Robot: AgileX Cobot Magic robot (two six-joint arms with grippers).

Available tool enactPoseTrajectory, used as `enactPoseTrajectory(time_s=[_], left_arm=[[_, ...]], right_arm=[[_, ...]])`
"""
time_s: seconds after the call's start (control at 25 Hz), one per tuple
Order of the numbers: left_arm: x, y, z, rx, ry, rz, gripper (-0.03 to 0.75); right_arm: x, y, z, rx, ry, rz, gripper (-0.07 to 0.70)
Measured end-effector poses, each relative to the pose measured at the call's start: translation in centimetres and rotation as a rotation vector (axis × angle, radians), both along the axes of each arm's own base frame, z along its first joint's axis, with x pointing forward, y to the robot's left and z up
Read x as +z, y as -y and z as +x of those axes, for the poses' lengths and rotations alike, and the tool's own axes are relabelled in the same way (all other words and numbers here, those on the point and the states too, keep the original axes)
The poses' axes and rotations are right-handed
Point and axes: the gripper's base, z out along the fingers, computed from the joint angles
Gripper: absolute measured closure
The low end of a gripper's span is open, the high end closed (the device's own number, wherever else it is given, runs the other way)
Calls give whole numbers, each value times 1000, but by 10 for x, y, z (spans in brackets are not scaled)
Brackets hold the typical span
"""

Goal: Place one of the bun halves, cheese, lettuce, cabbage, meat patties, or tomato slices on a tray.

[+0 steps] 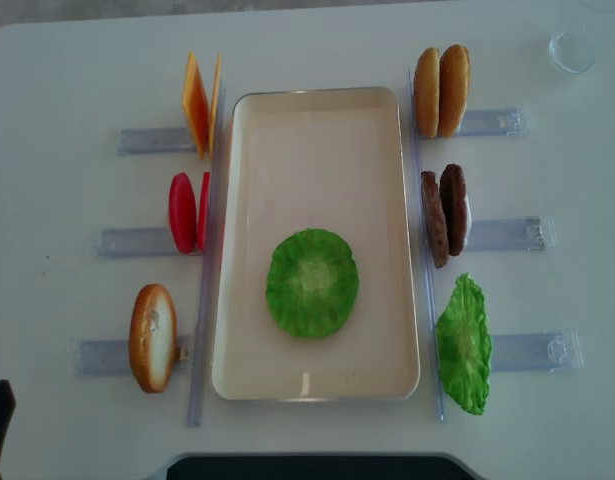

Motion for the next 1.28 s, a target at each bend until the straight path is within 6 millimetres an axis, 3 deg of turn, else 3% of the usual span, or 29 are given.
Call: enactPoseTrajectory(time_s=[0.24, 0.44, 0.64, 1.08, 1.28], left_arm=[[0, 0, 0, 0, 0, 0, 201], [0, 0, 0, 0, 0, 0, 201], [0, 0, 0, 0, 0, 0, 201], [0, 0, 0, 0, 0, 0, 201], [0, 0, 0, 0, 0, 0, 201]], right_arm=[[40, -27, -32, 100, 119, -36, 51], [81, -58, -74, 219, 269, -52, 51], [112, -77, -120, 297, 408, -28, 51], [154, -54, -204, 266, 656, -88, 51], [154, -44, -213, 231, 672, -181, 51]])
